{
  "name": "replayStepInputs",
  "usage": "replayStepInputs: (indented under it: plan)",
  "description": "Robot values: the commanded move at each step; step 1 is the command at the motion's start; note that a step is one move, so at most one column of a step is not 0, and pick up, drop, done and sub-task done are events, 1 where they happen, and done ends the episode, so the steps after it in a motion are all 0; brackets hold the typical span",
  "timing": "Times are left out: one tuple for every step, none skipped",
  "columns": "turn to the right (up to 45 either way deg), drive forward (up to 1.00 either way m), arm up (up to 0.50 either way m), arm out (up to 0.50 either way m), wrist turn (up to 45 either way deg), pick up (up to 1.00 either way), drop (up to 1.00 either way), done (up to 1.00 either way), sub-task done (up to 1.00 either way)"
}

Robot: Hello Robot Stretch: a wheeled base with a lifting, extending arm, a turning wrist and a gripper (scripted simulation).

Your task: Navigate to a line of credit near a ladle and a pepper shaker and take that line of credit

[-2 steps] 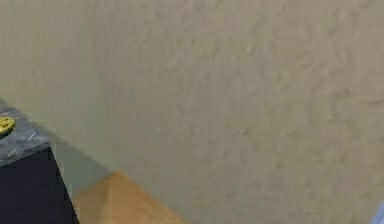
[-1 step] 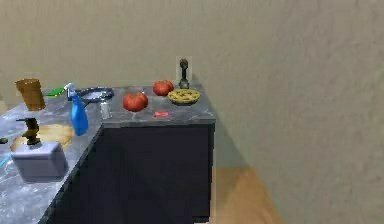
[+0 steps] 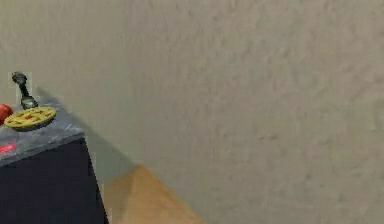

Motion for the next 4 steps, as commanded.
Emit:
replayStepInputs:
  plan:
    - [0.0,0.20,0.00,0.00,0.0,0.00,0.00,0.00,0.00]
    - [-45.0,0.00,0.00,0.00,0.0,0.00,0.00,0.00,0.00]
    - [-45.0,0.00,0.00,0.00,0.0,0.00,0.00,0.00,0.00]
    - [-45.0,0.00,0.00,0.00,0.0,0.00,0.00,0.00,0.00]
